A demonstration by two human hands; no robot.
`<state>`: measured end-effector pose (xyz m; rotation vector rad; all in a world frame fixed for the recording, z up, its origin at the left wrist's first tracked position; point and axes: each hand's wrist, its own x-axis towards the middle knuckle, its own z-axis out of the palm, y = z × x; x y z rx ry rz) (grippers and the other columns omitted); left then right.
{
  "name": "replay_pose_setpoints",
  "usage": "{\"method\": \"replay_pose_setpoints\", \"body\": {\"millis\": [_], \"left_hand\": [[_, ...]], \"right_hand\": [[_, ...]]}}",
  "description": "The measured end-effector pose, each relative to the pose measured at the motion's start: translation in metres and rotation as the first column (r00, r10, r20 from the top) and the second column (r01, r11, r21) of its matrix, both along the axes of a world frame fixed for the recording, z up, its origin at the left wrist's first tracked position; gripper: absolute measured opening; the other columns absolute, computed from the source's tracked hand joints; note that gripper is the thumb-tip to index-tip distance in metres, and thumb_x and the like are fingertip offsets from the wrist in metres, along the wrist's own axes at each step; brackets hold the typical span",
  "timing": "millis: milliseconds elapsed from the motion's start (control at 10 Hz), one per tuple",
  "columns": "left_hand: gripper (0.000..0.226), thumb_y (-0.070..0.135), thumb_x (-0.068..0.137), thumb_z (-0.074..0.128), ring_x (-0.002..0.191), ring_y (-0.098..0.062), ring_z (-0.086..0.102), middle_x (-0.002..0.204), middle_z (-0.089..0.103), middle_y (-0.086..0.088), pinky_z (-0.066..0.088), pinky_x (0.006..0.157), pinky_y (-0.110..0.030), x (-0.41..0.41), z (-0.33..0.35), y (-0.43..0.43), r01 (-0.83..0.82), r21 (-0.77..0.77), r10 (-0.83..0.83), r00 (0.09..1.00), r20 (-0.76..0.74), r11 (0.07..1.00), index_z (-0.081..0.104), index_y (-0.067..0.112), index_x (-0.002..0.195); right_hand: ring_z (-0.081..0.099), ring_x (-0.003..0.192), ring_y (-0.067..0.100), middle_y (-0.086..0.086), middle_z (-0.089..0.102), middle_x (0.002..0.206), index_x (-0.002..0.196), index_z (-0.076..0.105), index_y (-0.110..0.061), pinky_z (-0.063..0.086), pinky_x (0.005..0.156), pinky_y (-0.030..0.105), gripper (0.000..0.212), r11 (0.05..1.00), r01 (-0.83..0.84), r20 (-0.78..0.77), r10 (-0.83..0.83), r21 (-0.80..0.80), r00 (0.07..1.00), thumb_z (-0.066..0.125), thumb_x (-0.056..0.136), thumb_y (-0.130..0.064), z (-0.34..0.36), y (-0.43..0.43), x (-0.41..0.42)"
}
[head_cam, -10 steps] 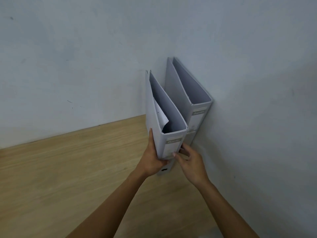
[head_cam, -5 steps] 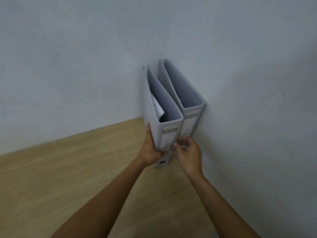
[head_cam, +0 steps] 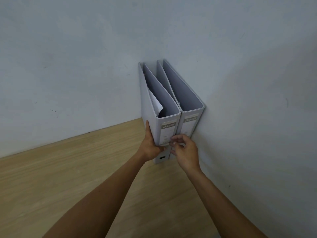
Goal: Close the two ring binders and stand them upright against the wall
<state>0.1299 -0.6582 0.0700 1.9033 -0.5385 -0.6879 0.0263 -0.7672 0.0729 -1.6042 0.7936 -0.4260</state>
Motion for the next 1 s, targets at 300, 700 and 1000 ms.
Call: {"method": "replay_pose_setpoints", "body": {"millis": [300,700,1000], "left_hand": [[0.124,-0.003,0.077,0.079,0.139,-0.034,0.045,0.151,0.043,-0.017,0.046,0.109,-0.053,0.007,0.0,0.005,0.015,0.058,-0.016,1.0,0.015,0.998,-0.012,0.014,0.159],[0.104,0.016,0.086,0.076,0.145,-0.032,0.041,0.169,0.021,-0.004,0.044,0.109,-0.034,0.008,0.014,0.041,0.029,0.089,-0.033,0.999,0.04,0.996,0.006,0.018,0.162],[0.092,0.024,0.094,0.067,0.143,-0.026,0.045,0.17,0.018,-0.001,0.045,0.094,-0.029,0.016,0.046,0.151,-0.106,0.124,0.1,0.994,0.053,0.987,0.005,0.022,0.163]], "right_hand": [[0.069,0.104,0.025,-0.003,0.067,0.101,0.09,0.061,-0.024,0.062,0.084,0.049,0.03,1.0,-0.002,-0.003,0.002,0.007,1.0,0.057,0.088,0.006,0.003,0.009,0.001],[0.065,0.096,0.023,-0.002,0.059,0.108,0.115,0.054,-0.014,0.064,0.073,0.048,0.031,0.998,0.052,0.023,-0.053,0.02,0.998,0.06,0.089,0.001,0.028,0.028,-0.007],[0.064,0.09,0.021,-0.001,0.061,0.101,0.108,0.053,-0.019,0.057,0.081,0.046,0.029,0.996,-0.081,0.038,0.082,-0.025,0.996,0.056,0.088,0.001,0.051,0.103,0.023]]}}
